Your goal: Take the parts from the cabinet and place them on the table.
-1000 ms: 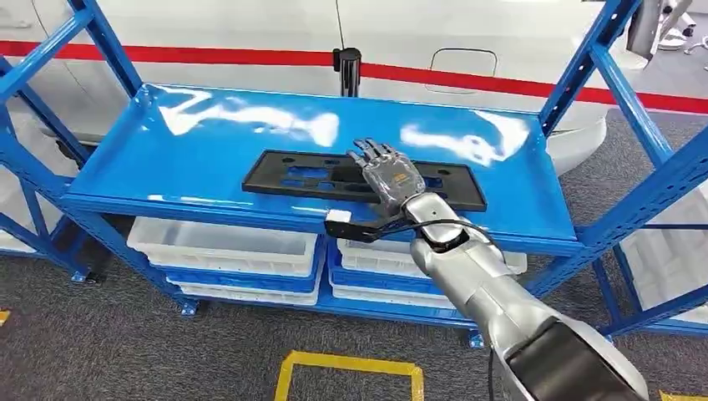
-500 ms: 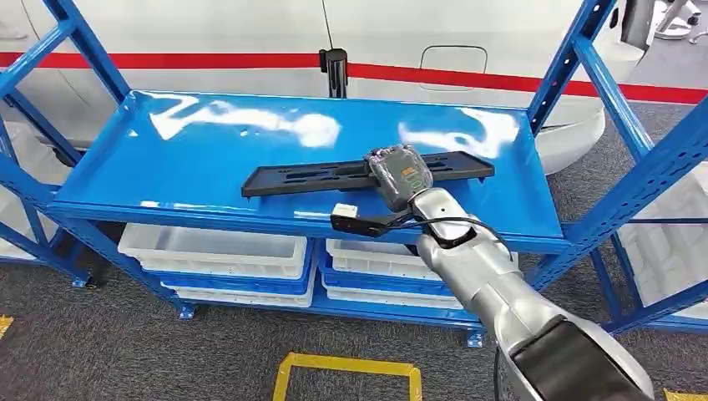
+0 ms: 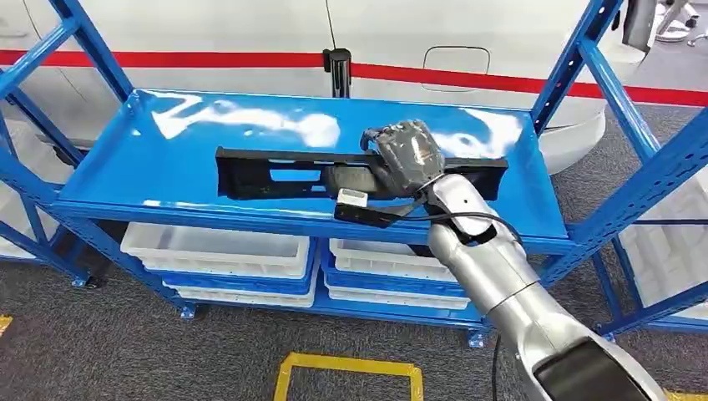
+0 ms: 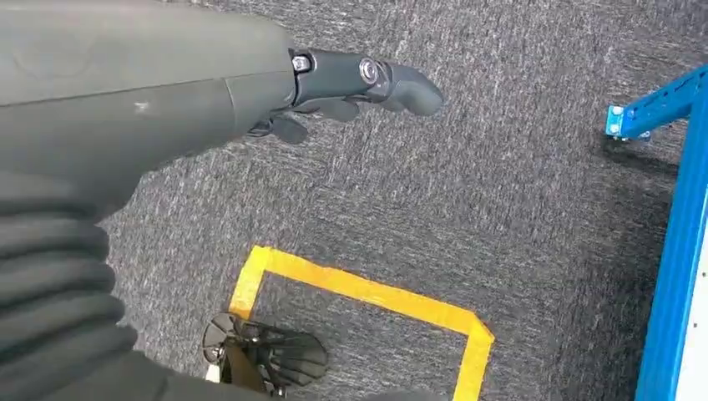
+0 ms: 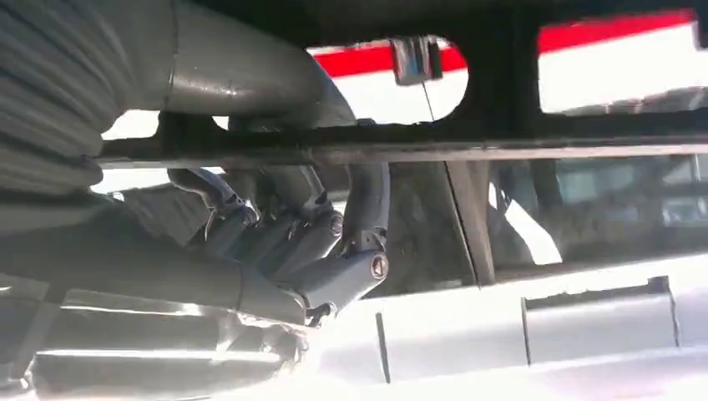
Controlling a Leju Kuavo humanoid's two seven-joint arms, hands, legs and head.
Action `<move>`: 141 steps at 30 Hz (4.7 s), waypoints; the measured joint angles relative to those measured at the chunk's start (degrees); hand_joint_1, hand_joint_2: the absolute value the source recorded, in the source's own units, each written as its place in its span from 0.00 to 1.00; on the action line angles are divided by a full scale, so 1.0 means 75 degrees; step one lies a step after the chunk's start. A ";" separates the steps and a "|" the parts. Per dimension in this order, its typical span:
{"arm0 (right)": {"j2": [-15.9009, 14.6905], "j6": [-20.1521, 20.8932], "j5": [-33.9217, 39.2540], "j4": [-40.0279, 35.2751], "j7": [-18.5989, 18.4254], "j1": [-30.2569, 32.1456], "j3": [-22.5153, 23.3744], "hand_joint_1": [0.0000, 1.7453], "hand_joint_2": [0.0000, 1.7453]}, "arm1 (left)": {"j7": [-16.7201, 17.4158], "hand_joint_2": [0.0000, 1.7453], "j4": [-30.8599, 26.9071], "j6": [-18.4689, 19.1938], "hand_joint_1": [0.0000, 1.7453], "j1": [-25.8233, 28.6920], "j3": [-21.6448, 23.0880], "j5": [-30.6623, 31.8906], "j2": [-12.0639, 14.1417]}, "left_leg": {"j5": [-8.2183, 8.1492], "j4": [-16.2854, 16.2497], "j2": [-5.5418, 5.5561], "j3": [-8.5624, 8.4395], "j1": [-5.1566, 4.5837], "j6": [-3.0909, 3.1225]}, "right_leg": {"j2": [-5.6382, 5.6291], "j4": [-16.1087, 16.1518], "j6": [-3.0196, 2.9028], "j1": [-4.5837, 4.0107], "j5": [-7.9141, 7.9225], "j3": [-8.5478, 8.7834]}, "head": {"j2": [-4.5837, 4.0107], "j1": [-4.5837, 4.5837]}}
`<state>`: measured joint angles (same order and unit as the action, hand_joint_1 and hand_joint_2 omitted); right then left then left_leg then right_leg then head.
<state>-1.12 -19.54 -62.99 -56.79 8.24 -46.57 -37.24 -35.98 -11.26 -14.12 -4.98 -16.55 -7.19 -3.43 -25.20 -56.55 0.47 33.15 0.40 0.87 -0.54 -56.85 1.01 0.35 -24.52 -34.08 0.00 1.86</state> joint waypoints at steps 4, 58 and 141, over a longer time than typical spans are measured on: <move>-0.0257 -0.0075 0.0035 -0.0956 0.0090 0.0316 0.0175 1.00 1.00 | 0.0003 1.00 0.0000 0.0041 0.00 0.0011 -0.0018 0.0076 0.0009 | -0.0001 -0.0001 0.0007 0.0004 -0.0008 0.0001 | 0.0010 0.0000 0.0001 0.0009 -0.0001 -0.0001 | 0.0000 0.0000; -0.1128 -0.0087 -0.0268 -0.2701 0.0134 0.1876 0.1352 1.00 1.00 | 0.0874 1.00 -0.0026 0.0198 0.00 -0.0003 0.0012 0.0720 0.0003 | 0.0079 0.0160 -0.0154 -0.0095 -0.0143 0.0473 | 0.0054 -0.2322 0.0045 0.0090 -0.1049 -0.1100 | 0.0000 -0.0038; -0.1043 0.0723 -0.0277 -0.3004 0.0038 0.1633 0.1920 1.00 1.00 | 0.1134 1.00 -0.0047 0.0160 0.00 -0.0066 0.0006 0.1119 -0.0029 | -0.0152 -0.0400 -0.0346 -0.0007 0.0194 -0.0349 | 0.0488 -0.0095 0.0071 0.0186 -0.0179 0.0184 | 0.0000 0.0017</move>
<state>-8.94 -14.12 -65.07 -79.32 8.52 -34.32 -22.84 -27.47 -11.61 -12.92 -5.48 -16.50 1.20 -3.65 -26.34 -59.55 -2.13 33.09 1.85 -1.75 3.11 -57.56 1.54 1.75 -25.86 -32.71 0.00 1.99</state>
